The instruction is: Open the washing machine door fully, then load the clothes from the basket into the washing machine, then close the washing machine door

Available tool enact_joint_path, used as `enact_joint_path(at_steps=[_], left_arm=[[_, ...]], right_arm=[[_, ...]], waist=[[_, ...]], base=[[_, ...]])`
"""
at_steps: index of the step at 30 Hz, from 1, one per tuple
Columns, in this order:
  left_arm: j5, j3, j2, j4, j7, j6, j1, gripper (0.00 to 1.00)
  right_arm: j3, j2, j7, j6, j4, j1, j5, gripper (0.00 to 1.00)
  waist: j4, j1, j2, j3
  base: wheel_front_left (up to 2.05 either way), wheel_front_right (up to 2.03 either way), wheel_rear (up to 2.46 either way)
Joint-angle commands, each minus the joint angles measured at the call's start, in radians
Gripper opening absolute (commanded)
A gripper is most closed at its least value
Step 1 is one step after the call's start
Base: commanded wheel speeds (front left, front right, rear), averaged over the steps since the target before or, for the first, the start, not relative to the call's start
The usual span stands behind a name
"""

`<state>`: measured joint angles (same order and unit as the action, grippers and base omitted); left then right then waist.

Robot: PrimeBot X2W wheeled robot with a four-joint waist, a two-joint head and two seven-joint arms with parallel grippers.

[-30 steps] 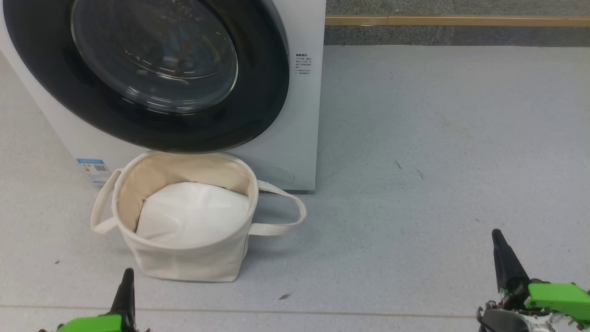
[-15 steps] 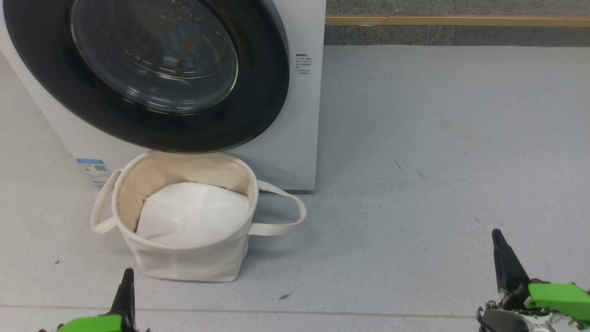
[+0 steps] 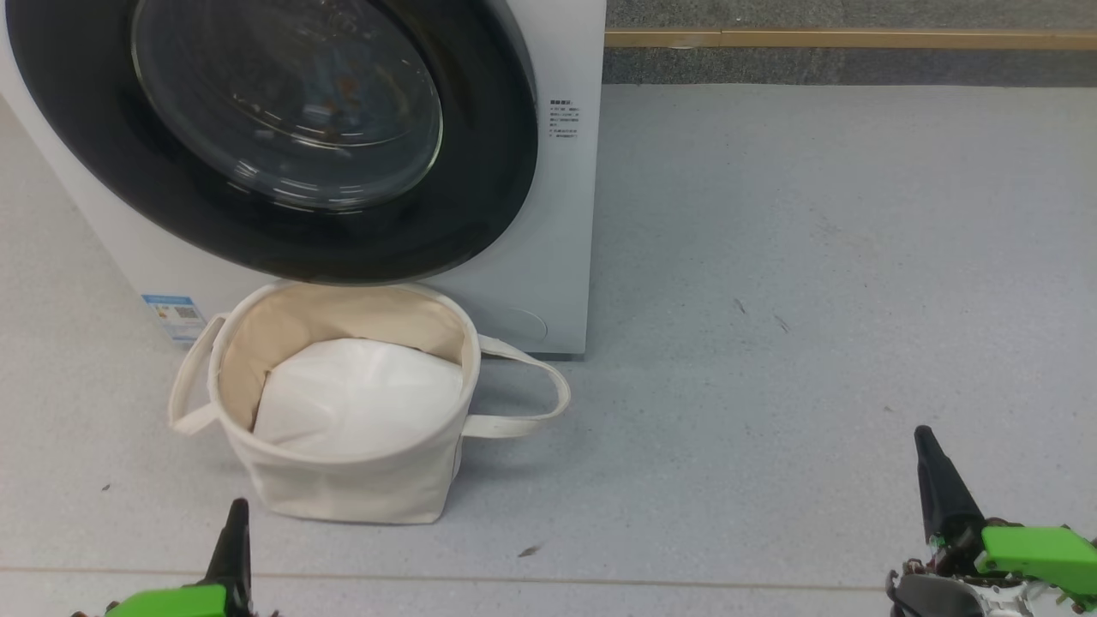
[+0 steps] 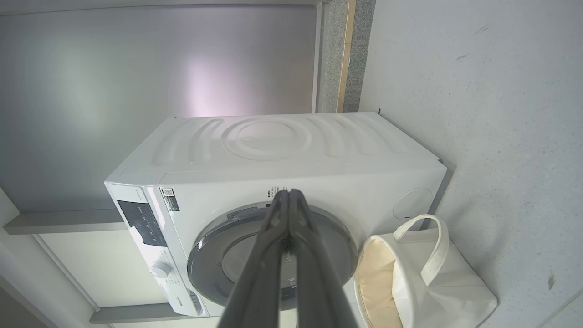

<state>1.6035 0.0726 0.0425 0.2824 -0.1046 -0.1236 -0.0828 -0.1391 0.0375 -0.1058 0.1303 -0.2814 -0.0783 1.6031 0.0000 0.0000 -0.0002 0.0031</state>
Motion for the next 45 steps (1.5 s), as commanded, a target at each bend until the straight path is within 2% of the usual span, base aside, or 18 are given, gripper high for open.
enact_joint_path(at_steps=[1,45], left_arm=[[0.005,0.042,0.008,-0.037,-0.009,-0.007,-0.025,0.0],[0.004,0.042,0.008,-0.037,-0.009,-0.007,-0.025,0.0]], right_arm=[[0.025,0.013,-0.007,0.0,0.037,-0.03,0.006,0.0],[0.026,0.013,-0.007,0.0,0.037,-0.03,0.006,0.0]], waist=[[0.0,0.0,0.0002,0.0],[0.0,0.0,0.0002,0.0]], base=[[0.0,0.0,0.0],[0.0,0.0,0.0]])
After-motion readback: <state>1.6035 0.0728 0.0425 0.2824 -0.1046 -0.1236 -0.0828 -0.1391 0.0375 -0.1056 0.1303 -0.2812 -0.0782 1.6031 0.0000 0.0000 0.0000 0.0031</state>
